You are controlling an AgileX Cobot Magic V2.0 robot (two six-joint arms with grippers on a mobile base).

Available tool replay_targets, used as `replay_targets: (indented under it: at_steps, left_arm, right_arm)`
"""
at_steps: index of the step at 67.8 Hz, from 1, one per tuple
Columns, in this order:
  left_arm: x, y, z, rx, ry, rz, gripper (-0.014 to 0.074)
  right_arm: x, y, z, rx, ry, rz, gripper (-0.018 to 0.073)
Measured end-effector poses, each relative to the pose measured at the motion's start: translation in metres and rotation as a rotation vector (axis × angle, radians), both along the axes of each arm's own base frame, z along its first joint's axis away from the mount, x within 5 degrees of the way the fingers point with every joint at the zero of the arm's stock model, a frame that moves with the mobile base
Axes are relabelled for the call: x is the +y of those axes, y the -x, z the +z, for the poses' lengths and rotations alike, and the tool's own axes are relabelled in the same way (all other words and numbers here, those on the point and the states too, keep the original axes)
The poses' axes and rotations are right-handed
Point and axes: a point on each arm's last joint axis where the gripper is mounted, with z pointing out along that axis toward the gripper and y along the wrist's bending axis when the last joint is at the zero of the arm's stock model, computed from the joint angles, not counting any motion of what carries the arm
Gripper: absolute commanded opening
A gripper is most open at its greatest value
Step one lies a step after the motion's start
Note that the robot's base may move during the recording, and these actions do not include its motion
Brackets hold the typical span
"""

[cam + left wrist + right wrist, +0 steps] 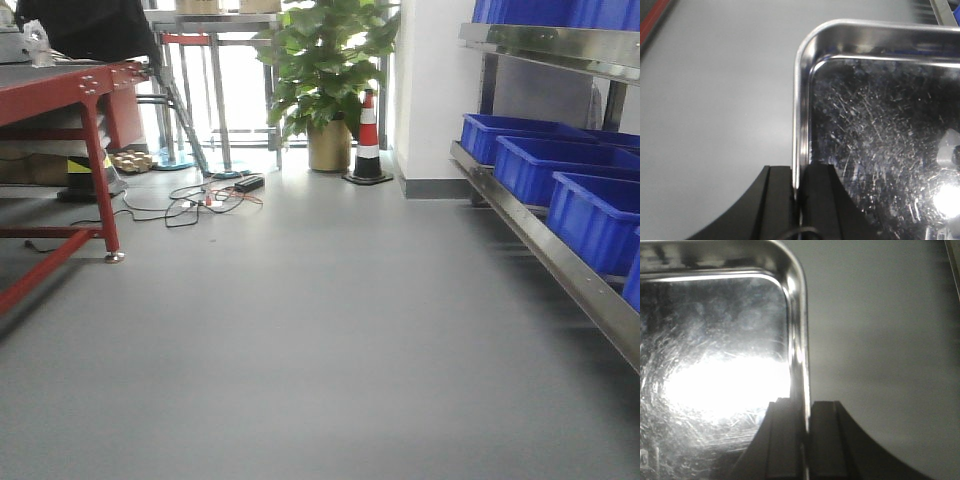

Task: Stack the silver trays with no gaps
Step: 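Drive across the floor toward the potted plant and cone, tray held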

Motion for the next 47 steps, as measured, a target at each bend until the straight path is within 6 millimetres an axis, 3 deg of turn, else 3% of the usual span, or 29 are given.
replay_targets:
  at_steps: [47]
  left_arm:
    - [0.0006,0.0,-0.0001,0.001,-0.004,0.006,-0.0016]
  right_arm:
    - [0.0012,-0.0005,0.0007,-0.009,-0.01,0.009,-0.0023]
